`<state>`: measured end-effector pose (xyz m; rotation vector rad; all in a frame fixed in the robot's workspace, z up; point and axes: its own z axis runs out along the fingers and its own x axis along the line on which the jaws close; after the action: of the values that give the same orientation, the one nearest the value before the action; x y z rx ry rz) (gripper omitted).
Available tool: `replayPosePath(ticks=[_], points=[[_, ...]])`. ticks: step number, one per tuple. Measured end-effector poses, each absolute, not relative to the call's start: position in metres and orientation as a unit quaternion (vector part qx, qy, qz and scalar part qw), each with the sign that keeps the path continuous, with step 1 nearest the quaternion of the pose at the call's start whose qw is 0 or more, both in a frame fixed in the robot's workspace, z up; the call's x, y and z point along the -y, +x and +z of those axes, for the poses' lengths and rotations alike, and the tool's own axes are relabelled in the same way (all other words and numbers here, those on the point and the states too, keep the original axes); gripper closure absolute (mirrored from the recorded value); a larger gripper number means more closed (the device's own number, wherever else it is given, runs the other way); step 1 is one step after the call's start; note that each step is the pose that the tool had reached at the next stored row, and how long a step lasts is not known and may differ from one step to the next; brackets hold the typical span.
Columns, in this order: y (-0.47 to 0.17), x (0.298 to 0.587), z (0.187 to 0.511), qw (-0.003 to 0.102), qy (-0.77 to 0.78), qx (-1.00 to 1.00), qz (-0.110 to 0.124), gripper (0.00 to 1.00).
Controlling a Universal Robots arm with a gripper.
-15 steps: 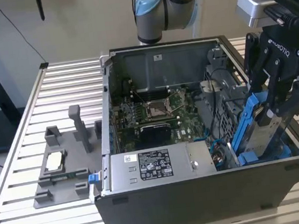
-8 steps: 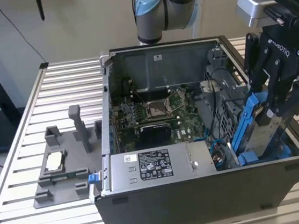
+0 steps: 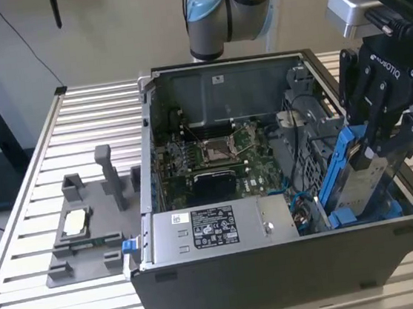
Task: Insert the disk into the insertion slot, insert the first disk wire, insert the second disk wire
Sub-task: 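Insert the disk into the insertion slot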
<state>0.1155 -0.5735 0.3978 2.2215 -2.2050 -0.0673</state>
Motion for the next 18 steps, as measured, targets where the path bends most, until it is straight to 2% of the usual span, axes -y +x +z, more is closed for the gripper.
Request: replayPosePath(ticks=[6,7,15,18], points=[[0.116,0.574,0.398,0.006,0.710,0.704,-0.021,0.66],[0.116,0.574,0.398,0.006,0.710,0.704,-0.021,0.60],[0.116,0.569,0.402,0.005,0.710,0.704,-0.021,0.60],[0.116,0.563,0.402,0.001,0.710,0.704,-0.016,0.60]])
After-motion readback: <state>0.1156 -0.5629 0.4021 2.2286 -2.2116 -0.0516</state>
